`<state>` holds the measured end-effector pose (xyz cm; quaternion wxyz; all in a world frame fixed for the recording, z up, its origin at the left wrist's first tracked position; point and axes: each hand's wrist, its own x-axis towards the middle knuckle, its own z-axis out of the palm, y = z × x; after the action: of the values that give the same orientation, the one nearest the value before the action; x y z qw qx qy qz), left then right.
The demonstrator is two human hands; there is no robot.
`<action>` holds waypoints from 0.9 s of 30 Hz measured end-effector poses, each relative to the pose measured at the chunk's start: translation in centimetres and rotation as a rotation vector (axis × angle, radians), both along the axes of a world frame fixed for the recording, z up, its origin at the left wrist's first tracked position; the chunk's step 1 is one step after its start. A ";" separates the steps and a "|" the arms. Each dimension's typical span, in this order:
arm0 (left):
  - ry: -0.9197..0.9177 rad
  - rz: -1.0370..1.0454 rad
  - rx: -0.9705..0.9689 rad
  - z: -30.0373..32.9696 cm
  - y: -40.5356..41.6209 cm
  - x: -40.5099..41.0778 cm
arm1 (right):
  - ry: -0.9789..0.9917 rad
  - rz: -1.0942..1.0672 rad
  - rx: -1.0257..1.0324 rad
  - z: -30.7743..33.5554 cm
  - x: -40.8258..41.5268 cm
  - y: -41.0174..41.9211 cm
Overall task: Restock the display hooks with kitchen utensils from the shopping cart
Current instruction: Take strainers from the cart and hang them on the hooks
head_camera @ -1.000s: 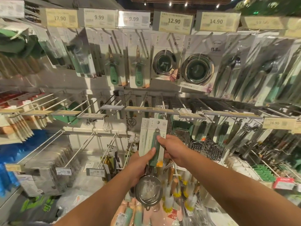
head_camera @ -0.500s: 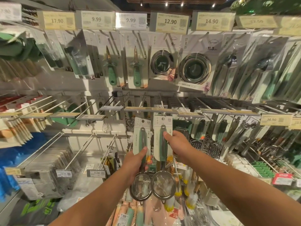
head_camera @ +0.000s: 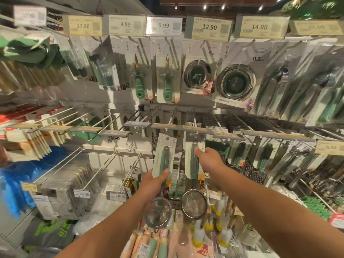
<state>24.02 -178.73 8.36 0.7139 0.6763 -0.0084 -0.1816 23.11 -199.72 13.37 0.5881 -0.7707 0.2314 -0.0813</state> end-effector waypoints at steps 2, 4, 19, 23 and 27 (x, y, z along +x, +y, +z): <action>0.001 0.001 -0.011 -0.1 -0.1 0.1 | 0.037 0.004 -0.048 0.1 0.5 -0.2; 0.000 -0.003 -0.023 -0.1 -0.1 0.1 | 0.074 0.019 -0.066 0.2 0.4 0.1; -0.004 -0.144 0.038 -0.4 -1.8 -0.6 | 0.058 0.196 0.106 -0.7 -1.5 3.5; -0.007 -0.181 0.063 -0.3 -2.1 -1.0 | 0.035 0.180 0.178 -0.9 -2.5 3.5; 0.032 -0.166 0.047 -1.3 -2.1 -0.8 | 0.005 0.138 0.161 -1.2 -3.4 3.4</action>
<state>23.25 -180.86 7.06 0.6805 0.6866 -0.0486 -0.2512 19.72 -196.29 12.13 0.6517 -0.7353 0.1850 -0.0200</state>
